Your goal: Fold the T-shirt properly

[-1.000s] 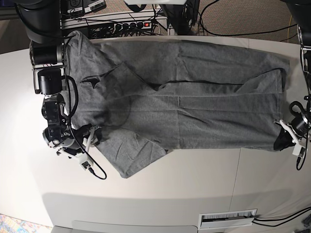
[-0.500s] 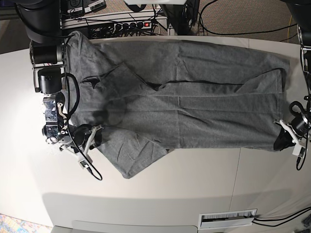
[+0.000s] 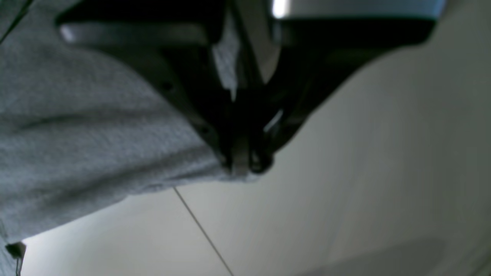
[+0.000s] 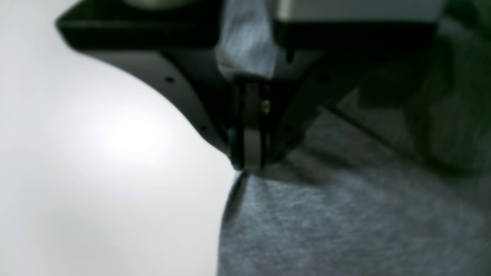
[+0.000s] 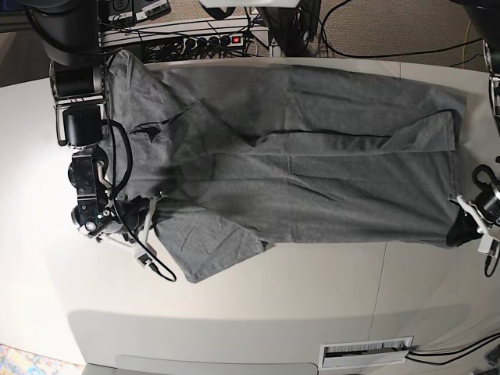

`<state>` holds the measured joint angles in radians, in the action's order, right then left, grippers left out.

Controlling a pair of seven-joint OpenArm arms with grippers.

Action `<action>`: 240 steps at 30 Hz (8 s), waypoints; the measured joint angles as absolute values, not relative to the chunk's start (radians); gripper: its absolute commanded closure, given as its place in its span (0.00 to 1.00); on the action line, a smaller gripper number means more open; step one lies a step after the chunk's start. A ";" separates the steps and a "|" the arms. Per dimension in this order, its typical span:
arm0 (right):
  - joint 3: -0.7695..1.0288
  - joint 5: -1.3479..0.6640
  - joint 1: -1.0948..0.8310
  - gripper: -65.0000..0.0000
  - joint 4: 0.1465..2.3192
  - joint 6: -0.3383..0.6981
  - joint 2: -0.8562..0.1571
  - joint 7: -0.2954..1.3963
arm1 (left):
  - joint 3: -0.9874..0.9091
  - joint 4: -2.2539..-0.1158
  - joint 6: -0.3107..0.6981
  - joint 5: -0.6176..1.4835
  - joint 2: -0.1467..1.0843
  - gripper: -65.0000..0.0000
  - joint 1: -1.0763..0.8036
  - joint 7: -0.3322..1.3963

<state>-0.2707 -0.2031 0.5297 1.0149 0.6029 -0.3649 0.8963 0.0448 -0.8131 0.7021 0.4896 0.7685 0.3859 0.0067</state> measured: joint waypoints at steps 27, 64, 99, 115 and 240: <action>-0.268 -0.548 0.317 1.00 1.513 0.603 -0.450 1.320 | 0.045 -0.878 0.697 1.143 0.875 1.00 0.387 0.811; 0.101 -0.548 -0.056 1.00 1.803 0.604 -0.531 1.275 | 0.045 -0.946 0.698 1.351 0.964 1.00 0.050 0.970; 0.007 -0.293 0.233 0.70 1.300 0.603 -0.310 0.764 | 0.045 -1.023 0.697 1.081 0.945 0.78 0.050 0.728; -0.126 -0.262 0.267 1.00 1.227 0.602 -0.298 0.707 | 0.045 -1.028 0.696 1.081 0.945 0.78 0.048 0.722; -0.054 -0.207 -0.282 0.99 1.830 0.615 -0.183 0.862 | 0.032 -0.970 0.708 1.004 0.846 1.00 0.050 0.611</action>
